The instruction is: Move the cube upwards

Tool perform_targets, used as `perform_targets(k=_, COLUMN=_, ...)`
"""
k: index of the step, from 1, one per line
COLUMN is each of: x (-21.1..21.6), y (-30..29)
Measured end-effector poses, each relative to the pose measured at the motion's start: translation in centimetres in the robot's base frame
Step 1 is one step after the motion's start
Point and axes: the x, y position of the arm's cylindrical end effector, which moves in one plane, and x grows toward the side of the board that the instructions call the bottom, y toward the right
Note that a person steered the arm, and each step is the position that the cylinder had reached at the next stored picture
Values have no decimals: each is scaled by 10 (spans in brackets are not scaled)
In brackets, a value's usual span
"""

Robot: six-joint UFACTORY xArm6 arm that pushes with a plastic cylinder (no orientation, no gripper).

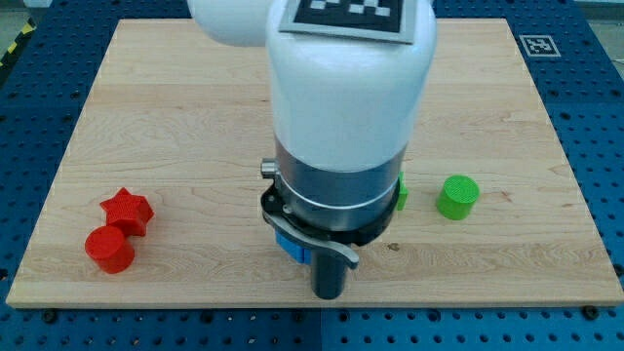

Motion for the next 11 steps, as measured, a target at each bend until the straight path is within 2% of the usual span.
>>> perform_targets(k=5, x=-62, y=-2)
perform_targets(k=6, x=-61, y=-2)
perform_targets(k=8, x=-3, y=-3)
perform_targets(k=9, x=-8, y=-46)
perform_targets(k=11, x=-16, y=-55)
